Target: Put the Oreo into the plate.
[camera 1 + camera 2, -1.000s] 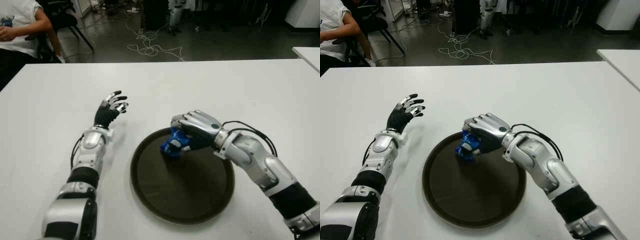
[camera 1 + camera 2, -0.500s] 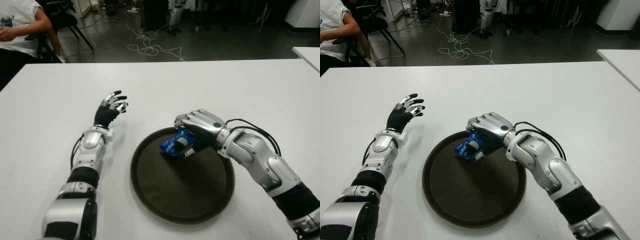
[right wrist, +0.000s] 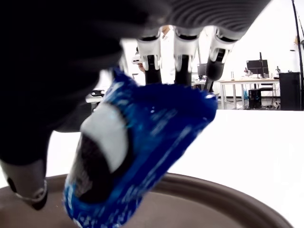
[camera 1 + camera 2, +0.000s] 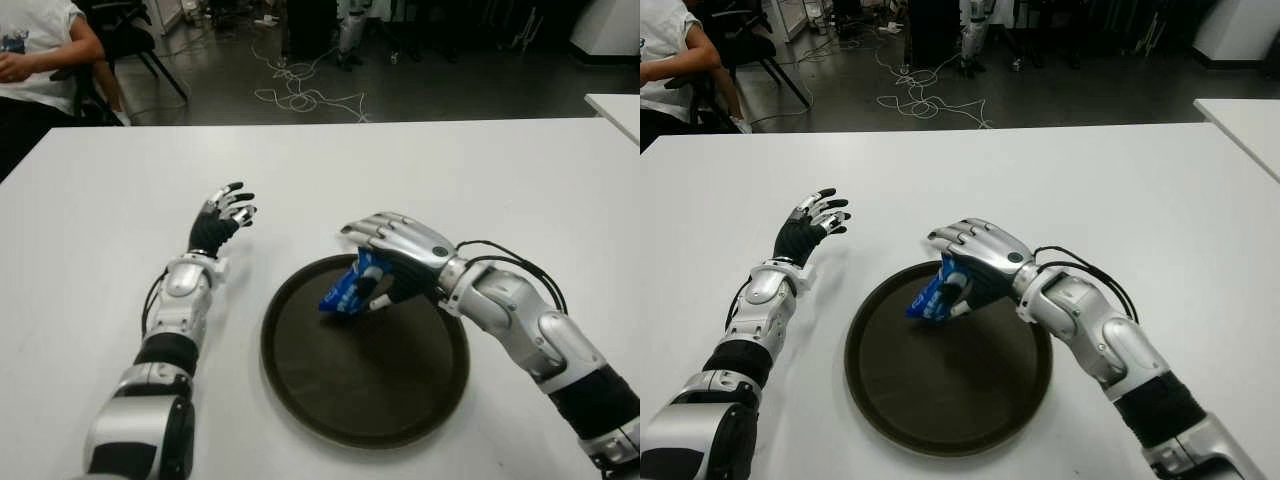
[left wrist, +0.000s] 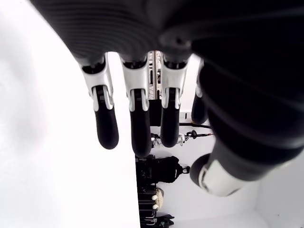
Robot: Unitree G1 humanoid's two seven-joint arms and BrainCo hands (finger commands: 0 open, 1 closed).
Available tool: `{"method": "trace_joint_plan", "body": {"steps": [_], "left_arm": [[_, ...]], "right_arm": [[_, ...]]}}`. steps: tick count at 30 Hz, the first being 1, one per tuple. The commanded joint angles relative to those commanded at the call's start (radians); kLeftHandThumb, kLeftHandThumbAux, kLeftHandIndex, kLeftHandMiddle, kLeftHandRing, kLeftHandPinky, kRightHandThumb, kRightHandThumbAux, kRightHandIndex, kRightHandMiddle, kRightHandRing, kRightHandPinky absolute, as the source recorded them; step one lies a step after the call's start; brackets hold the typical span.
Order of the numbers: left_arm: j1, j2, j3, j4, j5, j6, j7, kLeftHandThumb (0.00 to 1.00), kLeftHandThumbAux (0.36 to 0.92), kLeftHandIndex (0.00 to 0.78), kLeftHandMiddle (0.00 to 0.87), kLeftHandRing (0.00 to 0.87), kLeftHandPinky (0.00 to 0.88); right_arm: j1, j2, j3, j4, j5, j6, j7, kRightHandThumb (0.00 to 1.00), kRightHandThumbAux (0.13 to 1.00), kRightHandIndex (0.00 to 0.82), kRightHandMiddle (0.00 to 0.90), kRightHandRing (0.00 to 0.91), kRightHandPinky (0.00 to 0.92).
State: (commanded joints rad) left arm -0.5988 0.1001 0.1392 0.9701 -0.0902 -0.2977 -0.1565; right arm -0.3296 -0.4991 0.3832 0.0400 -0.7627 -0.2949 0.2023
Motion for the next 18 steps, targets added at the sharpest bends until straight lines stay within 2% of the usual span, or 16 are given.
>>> {"method": "trace_joint_plan", "body": {"steps": [2,8,12,14,16,18], "left_arm": [[-0.001,0.0,0.001,0.003,-0.001,-0.004,-0.003,0.495,0.77,0.192,0.27,0.29,0.318],[-0.004,0.0,0.002,0.012,-0.001,-0.012,-0.006,0.481,0.762,0.187,0.268,0.289,0.32],[-0.005,0.0,0.003,0.017,-0.002,-0.017,-0.008,0.482,0.763,0.188,0.267,0.288,0.325],[-0.005,-0.001,0.004,0.018,-0.003,-0.02,-0.007,0.489,0.768,0.189,0.268,0.289,0.328],[-0.005,-0.002,0.004,0.017,-0.003,-0.023,-0.007,0.492,0.767,0.189,0.268,0.29,0.33],[-0.004,-0.004,0.004,0.011,-0.004,-0.024,-0.006,0.491,0.767,0.189,0.268,0.289,0.329]], "right_arm": [[0.002,-0.006,-0.007,0.004,0.007,-0.004,0.001,0.0,0.593,0.0,0.0,0.0,0.0],[0.025,-0.067,-0.083,-0.007,0.108,-0.042,0.038,0.0,0.551,0.0,0.0,0.0,0.0],[0.042,-0.073,-0.126,-0.01,0.171,-0.047,0.046,0.0,0.538,0.0,0.0,0.0,0.0],[0.036,-0.063,-0.163,0.015,0.233,-0.049,0.035,0.0,0.536,0.0,0.0,0.0,0.0],[0.022,-0.031,-0.197,0.061,0.296,-0.059,0.008,0.0,0.544,0.0,0.0,0.0,0.003],[0.01,0.032,-0.253,0.167,0.394,-0.116,-0.066,0.0,0.583,0.0,0.001,0.007,0.023]]}}
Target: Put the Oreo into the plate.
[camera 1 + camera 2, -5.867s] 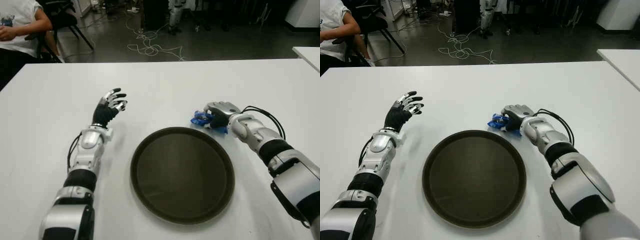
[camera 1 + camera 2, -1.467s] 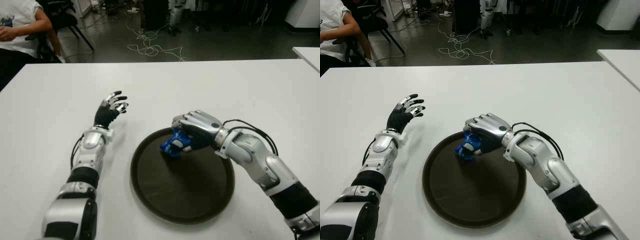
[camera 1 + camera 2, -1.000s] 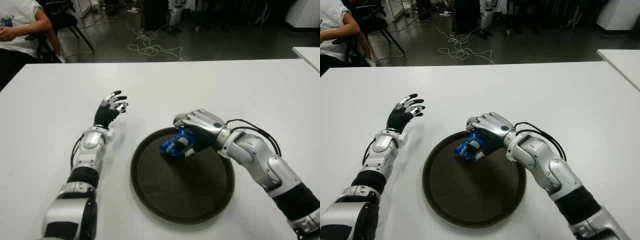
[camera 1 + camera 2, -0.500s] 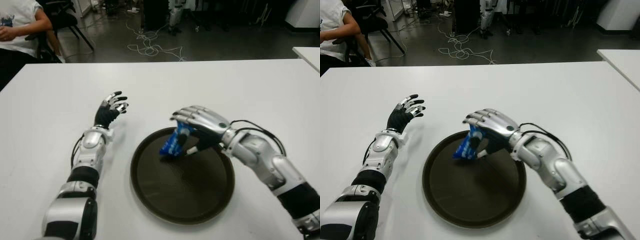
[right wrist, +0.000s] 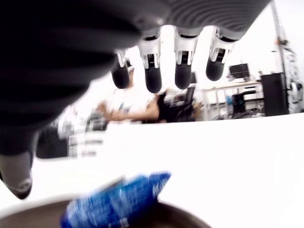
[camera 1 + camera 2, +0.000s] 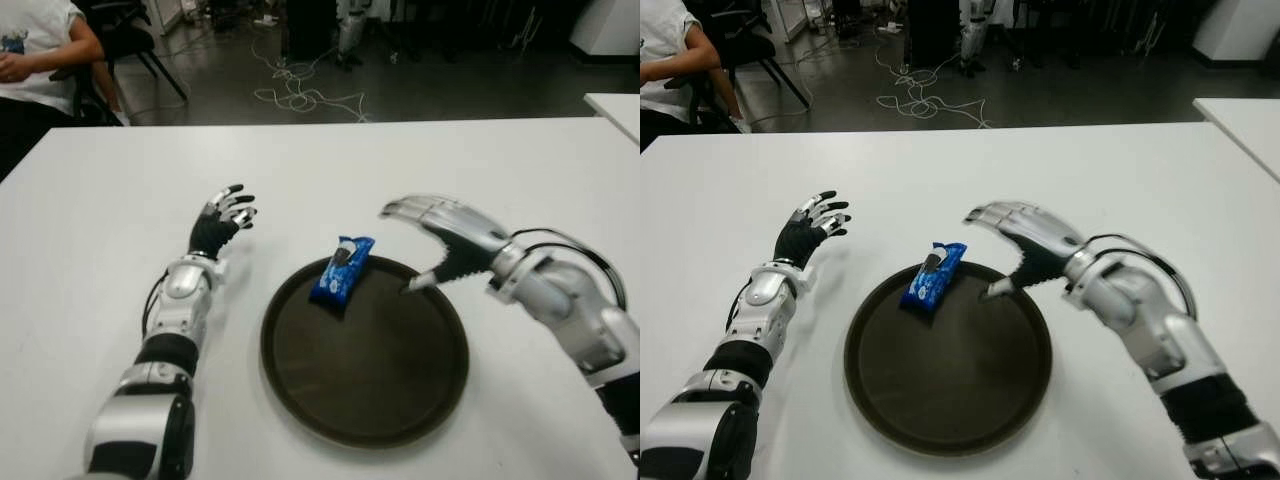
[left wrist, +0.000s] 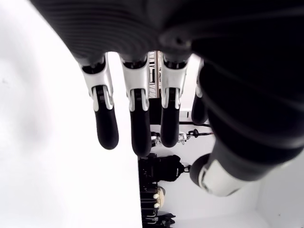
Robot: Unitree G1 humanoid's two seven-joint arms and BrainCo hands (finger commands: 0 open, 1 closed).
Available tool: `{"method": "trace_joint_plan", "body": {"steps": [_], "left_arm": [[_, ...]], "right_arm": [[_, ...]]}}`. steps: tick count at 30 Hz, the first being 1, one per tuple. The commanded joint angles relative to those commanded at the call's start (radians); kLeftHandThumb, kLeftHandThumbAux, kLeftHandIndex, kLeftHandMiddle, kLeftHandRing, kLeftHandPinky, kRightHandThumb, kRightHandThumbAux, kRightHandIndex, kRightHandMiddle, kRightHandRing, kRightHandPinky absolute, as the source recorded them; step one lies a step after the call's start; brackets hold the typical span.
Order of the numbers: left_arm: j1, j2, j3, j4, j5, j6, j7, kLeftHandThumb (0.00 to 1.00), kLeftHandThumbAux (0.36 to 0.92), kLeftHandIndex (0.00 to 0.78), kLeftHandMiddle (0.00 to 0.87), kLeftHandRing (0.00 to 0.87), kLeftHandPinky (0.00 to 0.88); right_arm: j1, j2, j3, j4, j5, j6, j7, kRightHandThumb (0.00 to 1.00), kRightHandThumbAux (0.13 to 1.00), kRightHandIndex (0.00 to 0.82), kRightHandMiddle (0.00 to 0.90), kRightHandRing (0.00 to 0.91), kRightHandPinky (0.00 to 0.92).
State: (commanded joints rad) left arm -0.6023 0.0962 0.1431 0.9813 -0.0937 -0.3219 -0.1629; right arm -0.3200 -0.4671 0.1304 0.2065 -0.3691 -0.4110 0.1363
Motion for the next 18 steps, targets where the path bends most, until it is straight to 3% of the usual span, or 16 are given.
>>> {"method": "trace_joint_plan", "body": {"steps": [3,6,9,11,18], "left_arm": [[0.001,-0.002,0.0,-0.003,0.0,0.002,0.002,0.487,0.767,0.189,0.267,0.291,0.329],[0.0,-0.002,-0.001,-0.002,0.002,0.006,0.004,0.488,0.766,0.189,0.268,0.293,0.332],[-0.004,0.0,-0.003,0.006,0.007,0.005,0.01,0.468,0.765,0.186,0.27,0.294,0.332],[-0.004,0.001,-0.005,0.009,0.01,0.001,0.011,0.459,0.761,0.187,0.27,0.294,0.334],[-0.002,-0.002,-0.002,0.007,0.005,-0.008,0.008,0.46,0.77,0.191,0.269,0.291,0.329]], "right_arm": [[-0.028,0.076,-0.067,0.183,0.104,-0.114,-0.095,0.0,0.636,0.0,0.031,0.039,0.06],[-0.067,0.143,-0.115,0.322,0.189,-0.184,-0.141,0.017,0.688,0.036,0.108,0.121,0.157],[-0.153,0.235,-0.25,0.491,0.417,-0.112,-0.08,0.062,0.719,0.116,0.217,0.246,0.309],[-0.187,0.264,-0.307,0.535,0.512,-0.055,-0.052,0.084,0.72,0.151,0.265,0.303,0.375],[-0.238,0.303,-0.416,0.593,0.661,0.101,-0.067,0.125,0.731,0.234,0.366,0.439,0.484]]}}
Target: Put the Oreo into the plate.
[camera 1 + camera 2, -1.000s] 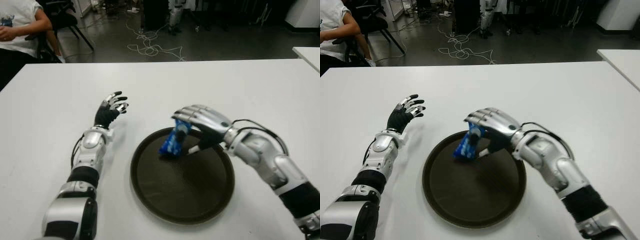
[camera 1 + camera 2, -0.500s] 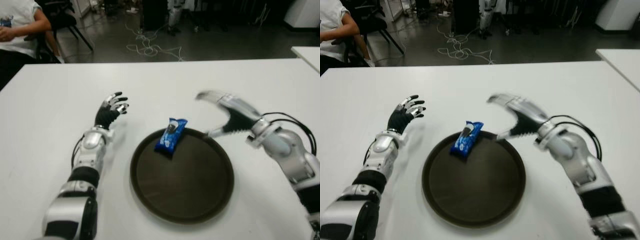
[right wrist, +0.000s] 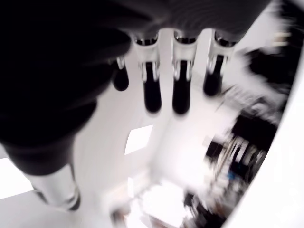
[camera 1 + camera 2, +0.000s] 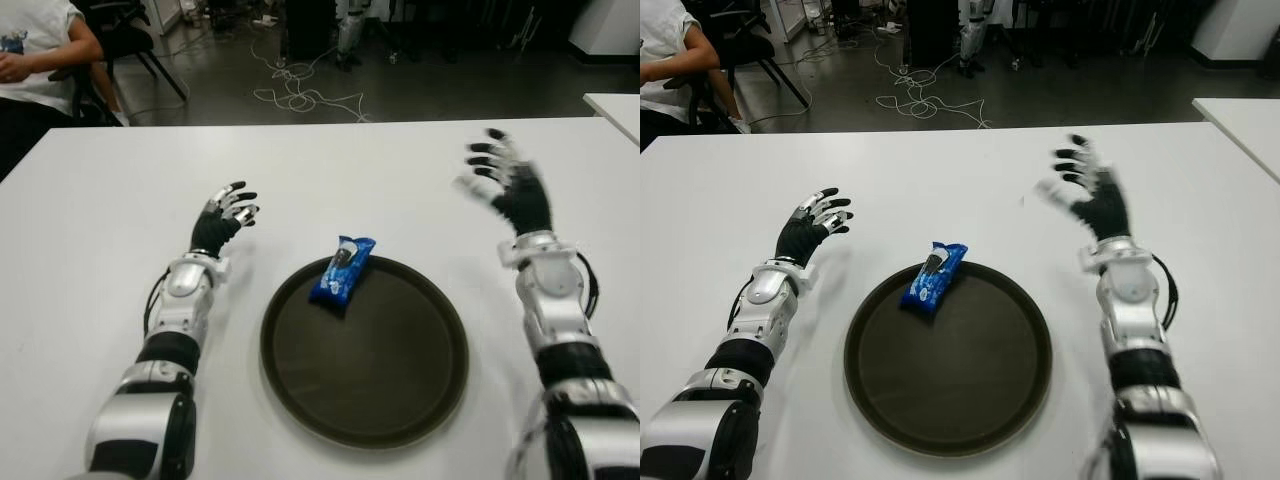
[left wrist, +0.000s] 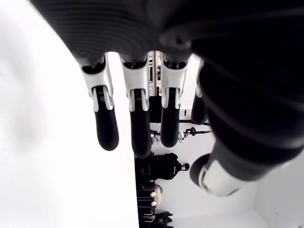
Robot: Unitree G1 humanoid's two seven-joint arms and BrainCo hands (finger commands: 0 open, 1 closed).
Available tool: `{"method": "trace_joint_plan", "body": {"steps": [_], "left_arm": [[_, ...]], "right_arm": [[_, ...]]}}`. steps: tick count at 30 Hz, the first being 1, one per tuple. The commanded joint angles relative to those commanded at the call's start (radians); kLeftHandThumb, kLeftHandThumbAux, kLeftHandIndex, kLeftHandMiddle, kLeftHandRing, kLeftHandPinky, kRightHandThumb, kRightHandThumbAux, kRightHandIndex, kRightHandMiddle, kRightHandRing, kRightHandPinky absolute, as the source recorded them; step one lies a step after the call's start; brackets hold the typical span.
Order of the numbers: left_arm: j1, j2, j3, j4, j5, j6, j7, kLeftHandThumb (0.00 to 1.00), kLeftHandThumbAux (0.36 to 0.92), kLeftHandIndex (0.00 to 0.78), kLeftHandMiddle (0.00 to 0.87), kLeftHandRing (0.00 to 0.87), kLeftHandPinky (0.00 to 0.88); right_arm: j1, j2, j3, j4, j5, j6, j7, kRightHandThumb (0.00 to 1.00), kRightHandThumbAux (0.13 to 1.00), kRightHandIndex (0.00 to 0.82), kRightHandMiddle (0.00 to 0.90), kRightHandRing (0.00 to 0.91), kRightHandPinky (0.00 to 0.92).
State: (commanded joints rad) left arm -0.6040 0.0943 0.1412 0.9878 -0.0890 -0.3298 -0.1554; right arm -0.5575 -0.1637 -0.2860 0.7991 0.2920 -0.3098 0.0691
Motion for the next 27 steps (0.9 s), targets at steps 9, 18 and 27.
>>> {"method": "trace_joint_plan", "body": {"steps": [9,18,27], "left_arm": [[-0.002,0.001,-0.003,-0.001,0.004,0.013,0.006,0.474,0.783,0.189,0.266,0.29,0.327],[-0.001,-0.001,-0.002,0.0,0.001,0.008,0.005,0.478,0.782,0.185,0.265,0.289,0.326],[-0.002,-0.002,-0.003,0.008,0.005,-0.002,0.01,0.449,0.763,0.187,0.265,0.289,0.327]], "right_arm": [[-0.087,-0.022,-0.053,0.173,0.01,0.052,-0.017,0.077,0.717,0.239,0.426,0.499,0.52],[-0.113,-0.023,-0.028,0.269,-0.061,0.028,-0.077,0.061,0.715,0.252,0.465,0.533,0.562],[-0.115,-0.027,0.009,0.316,-0.13,-0.046,-0.086,0.089,0.691,0.305,0.51,0.551,0.555]]}}
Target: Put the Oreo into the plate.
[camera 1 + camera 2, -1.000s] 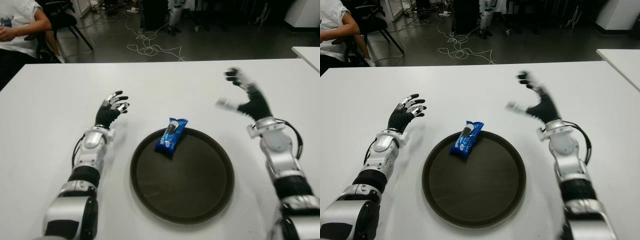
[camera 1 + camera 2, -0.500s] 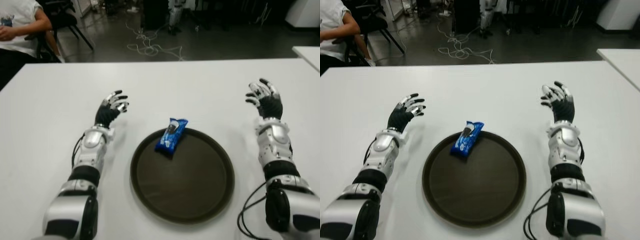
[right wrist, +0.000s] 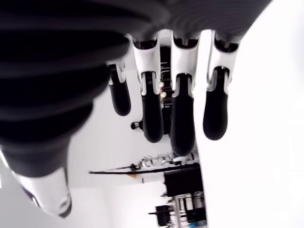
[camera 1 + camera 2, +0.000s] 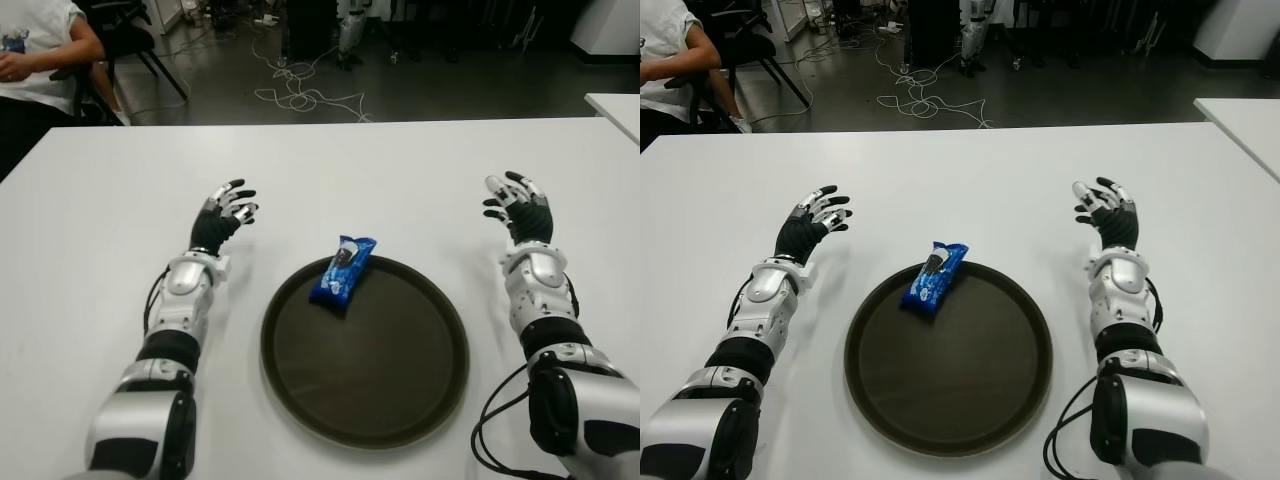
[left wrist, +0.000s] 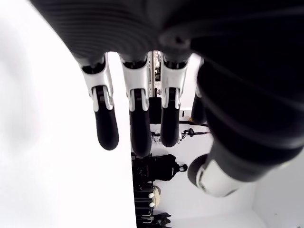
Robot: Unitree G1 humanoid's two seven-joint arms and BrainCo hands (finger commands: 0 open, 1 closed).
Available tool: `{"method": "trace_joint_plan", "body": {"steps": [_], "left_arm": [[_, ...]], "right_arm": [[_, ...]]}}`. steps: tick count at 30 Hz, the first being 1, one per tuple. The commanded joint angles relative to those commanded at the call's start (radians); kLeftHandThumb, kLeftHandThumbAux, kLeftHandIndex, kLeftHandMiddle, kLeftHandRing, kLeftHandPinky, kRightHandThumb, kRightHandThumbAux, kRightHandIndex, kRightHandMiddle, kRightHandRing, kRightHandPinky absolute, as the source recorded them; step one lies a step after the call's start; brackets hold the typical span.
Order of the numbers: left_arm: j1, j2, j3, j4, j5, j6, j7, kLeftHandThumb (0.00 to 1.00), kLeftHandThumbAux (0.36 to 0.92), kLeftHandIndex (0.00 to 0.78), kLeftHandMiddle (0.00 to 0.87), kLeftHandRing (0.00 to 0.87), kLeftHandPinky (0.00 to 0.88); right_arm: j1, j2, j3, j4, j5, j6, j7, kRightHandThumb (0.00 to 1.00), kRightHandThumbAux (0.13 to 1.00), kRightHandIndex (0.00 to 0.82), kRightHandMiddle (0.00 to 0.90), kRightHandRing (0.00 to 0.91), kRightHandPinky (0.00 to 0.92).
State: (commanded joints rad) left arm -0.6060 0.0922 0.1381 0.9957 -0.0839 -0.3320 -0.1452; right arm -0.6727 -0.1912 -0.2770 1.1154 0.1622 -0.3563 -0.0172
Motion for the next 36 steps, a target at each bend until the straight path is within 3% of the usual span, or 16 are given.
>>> {"method": "trace_joint_plan", "body": {"steps": [6,13,23,36], "left_arm": [[-0.001,0.002,-0.001,-0.001,0.0,0.002,-0.004,0.456,0.77,0.189,0.265,0.288,0.328],[-0.001,0.002,-0.001,-0.002,-0.002,0.008,-0.008,0.467,0.763,0.187,0.266,0.29,0.334],[-0.001,0.002,-0.001,0.0,-0.004,0.006,-0.015,0.445,0.741,0.177,0.264,0.291,0.335],[0.004,0.0,0.001,-0.006,-0.005,0.004,-0.017,0.501,0.758,0.188,0.27,0.292,0.337]], "right_arm": [[0.011,-0.001,0.047,0.01,-0.077,-0.085,-0.041,0.137,0.678,0.331,0.517,0.551,0.541],[0.014,-0.004,0.073,0.023,-0.123,-0.115,-0.077,0.117,0.686,0.34,0.507,0.55,0.548],[0.018,-0.011,0.09,0.031,-0.137,-0.146,-0.056,0.03,0.705,0.355,0.507,0.561,0.601],[0.034,-0.011,0.092,0.011,-0.135,-0.177,-0.046,0.058,0.671,0.362,0.512,0.558,0.583]]}}
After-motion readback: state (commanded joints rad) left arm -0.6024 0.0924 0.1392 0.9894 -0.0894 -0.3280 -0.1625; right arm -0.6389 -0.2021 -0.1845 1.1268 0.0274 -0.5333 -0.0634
